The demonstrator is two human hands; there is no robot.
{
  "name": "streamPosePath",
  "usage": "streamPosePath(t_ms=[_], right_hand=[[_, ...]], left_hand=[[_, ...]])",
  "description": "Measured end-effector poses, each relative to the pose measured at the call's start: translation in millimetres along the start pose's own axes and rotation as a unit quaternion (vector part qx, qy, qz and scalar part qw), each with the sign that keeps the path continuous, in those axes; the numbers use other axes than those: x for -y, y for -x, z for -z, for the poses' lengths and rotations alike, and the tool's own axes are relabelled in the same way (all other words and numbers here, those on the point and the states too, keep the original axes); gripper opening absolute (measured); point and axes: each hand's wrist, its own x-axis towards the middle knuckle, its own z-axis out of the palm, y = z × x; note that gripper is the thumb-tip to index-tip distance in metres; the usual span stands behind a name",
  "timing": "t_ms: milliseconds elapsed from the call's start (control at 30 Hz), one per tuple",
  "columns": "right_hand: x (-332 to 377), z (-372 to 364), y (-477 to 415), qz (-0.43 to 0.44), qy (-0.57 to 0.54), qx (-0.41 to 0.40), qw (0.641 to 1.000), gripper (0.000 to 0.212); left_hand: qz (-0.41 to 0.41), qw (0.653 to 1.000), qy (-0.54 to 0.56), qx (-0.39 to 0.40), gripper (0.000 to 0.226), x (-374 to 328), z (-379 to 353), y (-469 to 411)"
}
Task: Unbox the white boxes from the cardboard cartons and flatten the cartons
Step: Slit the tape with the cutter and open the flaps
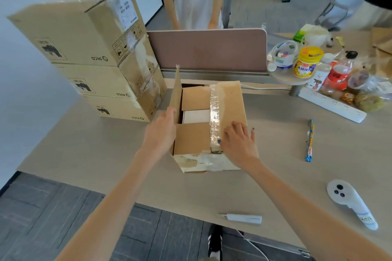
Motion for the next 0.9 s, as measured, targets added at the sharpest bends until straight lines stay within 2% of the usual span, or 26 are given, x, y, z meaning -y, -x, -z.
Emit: streamPosePath(t_ms=[133,267,500,667,767,833,900], right_hand=[[30.7,0.8,-10.3,-0.062,0.040,0.032,0.997,0.077],[43.0,-2.0,-15.7,-0.099,0.029,0.078,0.992,0.096],[46.6,8.2,-26.9,-0.110,0.039,0.066,0.991,0.083],[50.1,7.1,-28.1,-0.117,0.052,0.069,0.989,0.064],[52.9,-0.1,-21.7,-0.114,0.067,0.064,0.989,0.061],[54.1,0.1,-18.1,-0.065,0.076,0.029,0.995,0.058],[52.9,3.7,-18.0,0.035,0.085,-0.005,0.996,0.046]], left_hand=[[0.042,0.996,-0.061,-0.058,0.035,29.5,-8.6,6.5],[0.059,0.988,-0.139,-0.040,0.029,53.8,-28.1,11.5],[0.092,0.992,-0.046,0.071,0.053,50.1,-69.9,12.3],[0.126,0.987,0.054,0.087,0.061,42.3,-87.3,6.8],[0.126,0.981,0.101,0.105,0.067,41.2,-95.9,3.2],[0.106,0.980,0.126,0.108,0.066,43.2,-99.5,1.5],[0.079,0.981,0.140,0.110,0.062,48.3,-101.3,-0.5]])
